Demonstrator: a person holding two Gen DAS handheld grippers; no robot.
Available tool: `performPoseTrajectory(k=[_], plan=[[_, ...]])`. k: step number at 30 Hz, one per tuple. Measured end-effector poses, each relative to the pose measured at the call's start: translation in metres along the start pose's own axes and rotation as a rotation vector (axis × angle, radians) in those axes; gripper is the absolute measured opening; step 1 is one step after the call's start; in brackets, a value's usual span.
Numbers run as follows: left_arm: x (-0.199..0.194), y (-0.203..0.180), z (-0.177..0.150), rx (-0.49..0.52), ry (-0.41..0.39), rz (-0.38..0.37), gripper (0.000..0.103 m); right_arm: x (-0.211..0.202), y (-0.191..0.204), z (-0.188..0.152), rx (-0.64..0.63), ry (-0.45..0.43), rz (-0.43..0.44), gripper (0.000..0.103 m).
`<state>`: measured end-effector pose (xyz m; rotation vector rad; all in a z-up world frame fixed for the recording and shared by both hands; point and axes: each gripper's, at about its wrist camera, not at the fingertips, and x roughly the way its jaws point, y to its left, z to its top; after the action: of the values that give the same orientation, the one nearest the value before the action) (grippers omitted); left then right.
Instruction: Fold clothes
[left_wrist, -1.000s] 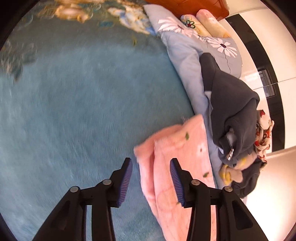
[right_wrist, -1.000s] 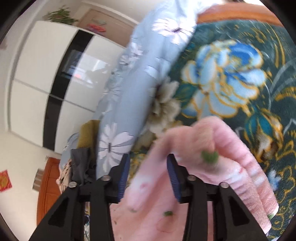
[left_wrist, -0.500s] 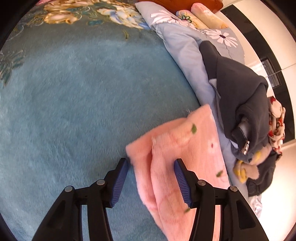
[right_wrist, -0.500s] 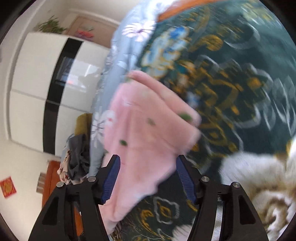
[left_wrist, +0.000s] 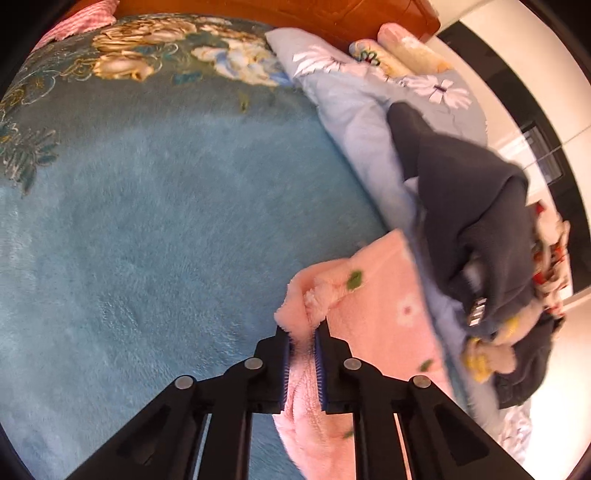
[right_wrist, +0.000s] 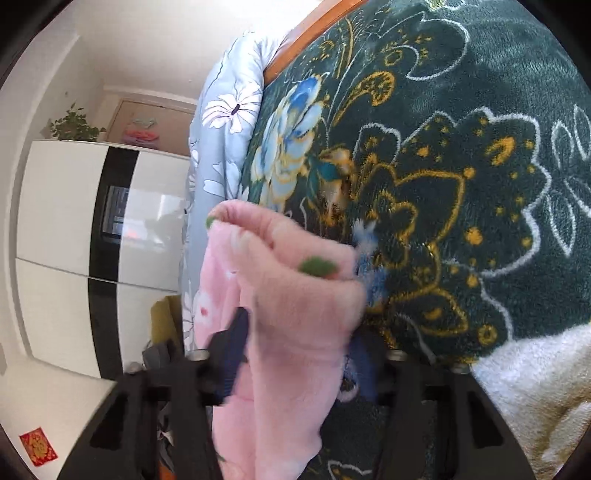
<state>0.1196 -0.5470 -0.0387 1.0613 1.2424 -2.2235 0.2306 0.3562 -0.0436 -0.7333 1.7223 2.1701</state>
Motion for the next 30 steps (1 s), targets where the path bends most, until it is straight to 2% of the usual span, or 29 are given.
performPoseTrajectory(k=[1, 3, 5, 7, 9, 12, 14, 16, 18, 20, 22, 26, 27, 30], plan=[[-0.008, -0.004, 0.005, 0.000, -0.008, -0.017, 0.011, 0.001, 0.003, 0.002, -0.007, 0.002, -0.012, 0.026], [-0.028, -0.015, 0.017, 0.014, -0.028, -0.058, 0.011, 0.000, 0.018, 0.005, -0.042, 0.008, -0.031, 0.022], [-0.050, -0.034, 0.030, 0.045, -0.056, -0.111, 0.010, -0.003, 0.042, 0.010, -0.089, 0.013, 0.003, 0.020], [-0.078, -0.052, 0.043, 0.093, -0.104, -0.181, 0.010, -0.011, 0.072, 0.018, -0.135, 0.020, 0.074, 0.020], [-0.116, -0.062, 0.051, 0.177, -0.189, -0.242, 0.010, -0.025, 0.100, 0.024, -0.177, 0.022, 0.166, 0.019], [-0.164, -0.042, 0.051, 0.241, -0.263, -0.274, 0.010, -0.052, 0.129, 0.028, -0.254, 0.006, 0.302, 0.019], [-0.174, -0.006, 0.041, 0.254, -0.250, -0.234, 0.011, -0.069, 0.123, 0.027, -0.285, -0.004, 0.354, 0.019], [-0.169, 0.033, 0.027, 0.249, -0.212, -0.165, 0.011, -0.079, 0.097, 0.023, -0.282, 0.016, 0.354, 0.019], [-0.152, 0.075, 0.009, 0.220, -0.149, -0.062, 0.011, -0.073, 0.053, 0.015, -0.251, 0.089, 0.286, 0.019], [-0.131, 0.117, -0.007, 0.132, -0.084, 0.022, 0.011, -0.064, 0.011, 0.005, -0.217, 0.163, 0.201, 0.019], [-0.116, 0.151, -0.019, 0.013, -0.039, 0.043, 0.011, -0.056, -0.014, -0.004, -0.192, 0.208, 0.128, 0.019], [-0.114, 0.182, -0.028, -0.142, -0.049, 0.001, 0.011, -0.049, -0.025, -0.010, -0.203, 0.243, 0.080, 0.019], [-0.115, 0.182, -0.028, -0.148, -0.053, -0.005, 0.011, -0.048, -0.023, -0.009, -0.206, 0.249, 0.076, 0.019], [-0.110, 0.170, -0.025, -0.067, -0.041, 0.052, 0.011, -0.048, -0.016, -0.008, -0.241, 0.262, 0.062, 0.019]])
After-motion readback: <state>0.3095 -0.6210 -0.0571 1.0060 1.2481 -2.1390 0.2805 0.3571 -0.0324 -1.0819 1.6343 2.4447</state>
